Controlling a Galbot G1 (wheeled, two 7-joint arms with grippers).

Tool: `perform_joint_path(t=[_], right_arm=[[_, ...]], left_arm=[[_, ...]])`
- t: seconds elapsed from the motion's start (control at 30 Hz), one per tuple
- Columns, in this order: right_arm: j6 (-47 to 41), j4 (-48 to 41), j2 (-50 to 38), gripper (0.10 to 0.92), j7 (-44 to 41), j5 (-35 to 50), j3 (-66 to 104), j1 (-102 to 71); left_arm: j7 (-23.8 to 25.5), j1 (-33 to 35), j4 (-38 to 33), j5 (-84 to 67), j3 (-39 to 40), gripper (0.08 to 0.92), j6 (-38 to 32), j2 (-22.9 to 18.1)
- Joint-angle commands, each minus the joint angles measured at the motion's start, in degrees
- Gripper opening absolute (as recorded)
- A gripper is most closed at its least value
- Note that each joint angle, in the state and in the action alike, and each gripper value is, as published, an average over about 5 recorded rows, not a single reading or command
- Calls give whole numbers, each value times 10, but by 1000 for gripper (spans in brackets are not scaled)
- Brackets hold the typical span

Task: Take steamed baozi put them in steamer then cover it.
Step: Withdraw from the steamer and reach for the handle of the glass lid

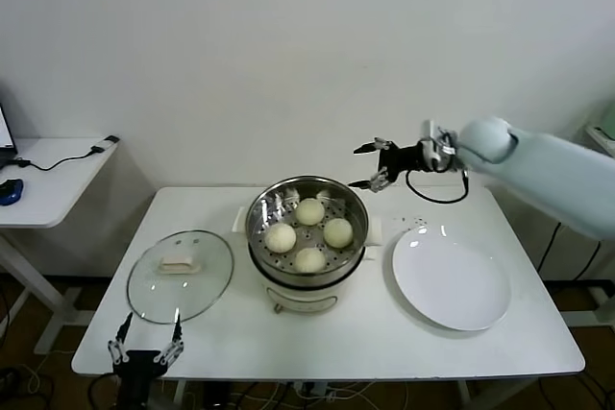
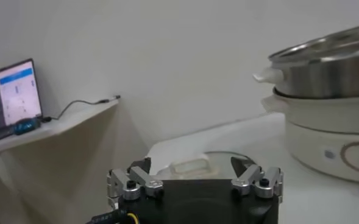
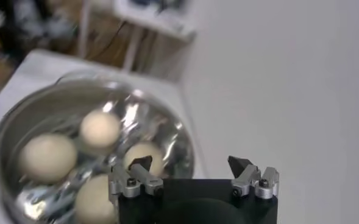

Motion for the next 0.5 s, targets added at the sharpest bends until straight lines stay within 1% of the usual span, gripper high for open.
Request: perform_joint_path(t=[0.03, 0.13, 0.3, 0.4, 0.5], right_arm=[[52, 119, -121, 823, 158, -8, 480, -445], [47, 142, -95, 823, 171, -26, 606, -567], [21, 175, -9, 823, 185, -76, 793, -741], [12, 188, 37, 823, 187, -102, 858, -812], [8, 190, 70, 823, 185, -116, 899, -856]], left_arm=[[1, -20, -21, 50, -5, 823, 20, -2], [2, -21, -28, 100, -6, 823, 21, 0], [1, -18, -41, 247, -18, 823, 13, 3], [-2, -22, -51, 400, -26, 823, 9, 9], [-2, -34, -57, 595, -31, 823, 1, 15]])
